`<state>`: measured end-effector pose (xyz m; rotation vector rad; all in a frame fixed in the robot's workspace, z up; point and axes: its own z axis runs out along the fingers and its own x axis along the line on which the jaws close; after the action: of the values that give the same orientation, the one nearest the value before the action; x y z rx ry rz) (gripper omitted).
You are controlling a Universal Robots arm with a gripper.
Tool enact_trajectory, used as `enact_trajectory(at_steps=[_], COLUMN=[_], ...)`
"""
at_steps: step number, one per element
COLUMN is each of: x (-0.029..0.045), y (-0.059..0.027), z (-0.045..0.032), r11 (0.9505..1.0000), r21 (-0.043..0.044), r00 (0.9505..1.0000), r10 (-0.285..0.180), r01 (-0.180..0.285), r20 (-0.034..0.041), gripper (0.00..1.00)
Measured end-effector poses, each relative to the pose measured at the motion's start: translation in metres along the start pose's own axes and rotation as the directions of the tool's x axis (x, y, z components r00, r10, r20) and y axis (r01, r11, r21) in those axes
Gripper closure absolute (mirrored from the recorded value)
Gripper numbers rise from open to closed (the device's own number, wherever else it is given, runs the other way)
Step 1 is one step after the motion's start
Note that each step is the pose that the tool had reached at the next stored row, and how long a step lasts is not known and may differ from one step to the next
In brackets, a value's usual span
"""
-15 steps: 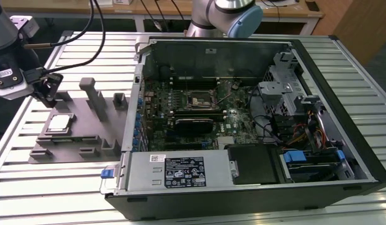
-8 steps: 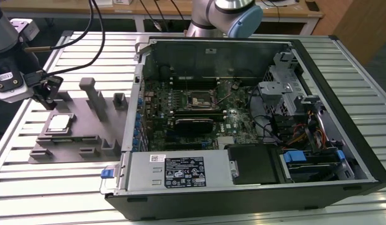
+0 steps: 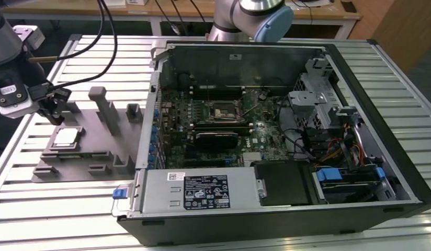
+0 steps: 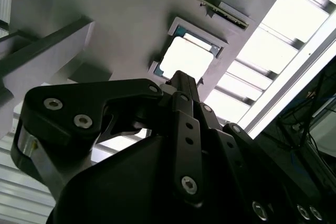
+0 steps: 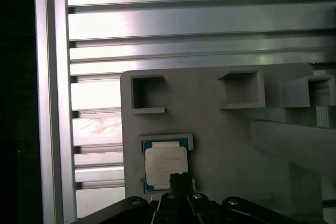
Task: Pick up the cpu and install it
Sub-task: 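Pick up the cpu and move it towards the insertion slot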
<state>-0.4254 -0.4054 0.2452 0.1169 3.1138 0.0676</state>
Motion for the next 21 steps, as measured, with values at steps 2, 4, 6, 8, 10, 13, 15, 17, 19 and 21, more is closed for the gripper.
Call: enact_trajectory(at_steps=[2, 4, 6, 8, 10, 13, 15, 17, 19, 21], x=[0.0007, 0.0017, 0.0026, 0.0031, 0.0036, 0.0040, 0.0041, 0.0043, 0.0045, 0.0047], y=[-0.0002, -0.0003, -0.0004, -0.0006, -0.0007, -0.0009, -0.0009, -0.0011, -0.0012, -0.0013], z=[0.0023, 0.0041, 0.0060, 0.0080, 0.0101, 0.0127, 0.0146, 0.0168, 0.0193, 0.0215], r11=[1.0000, 1.0000, 1.0000, 1.0000, 1.0000, 1.0000, 1.0000, 0.9999, 0.9999, 0.9998], r21=[0.0001, 0.0002, 0.0001, -0.0001, 0.0001, 0.0000, -0.0001, -0.0002, -0.0003, -0.0003], r00=[1.0000, 1.0000, 1.0000, 1.0000, 1.0000, 1.0000, 1.0000, 0.9999, 0.9999, 0.9998], r10=[0.000, -0.001, -0.002, -0.003, -0.004, -0.006, -0.009, -0.013, -0.016, -0.021], r01=[0.000, 0.001, 0.002, 0.003, 0.004, 0.006, 0.009, 0.013, 0.016, 0.021], r20=[-0.0006, -0.0009, -0.0009, -0.0009, -0.0016, -0.0017, -0.0018, -0.0020, -0.0023, -0.0027], gripper=[0.89, 0.89, 0.89, 0.89, 0.89, 0.89, 0.89, 0.89, 0.89, 0.89])
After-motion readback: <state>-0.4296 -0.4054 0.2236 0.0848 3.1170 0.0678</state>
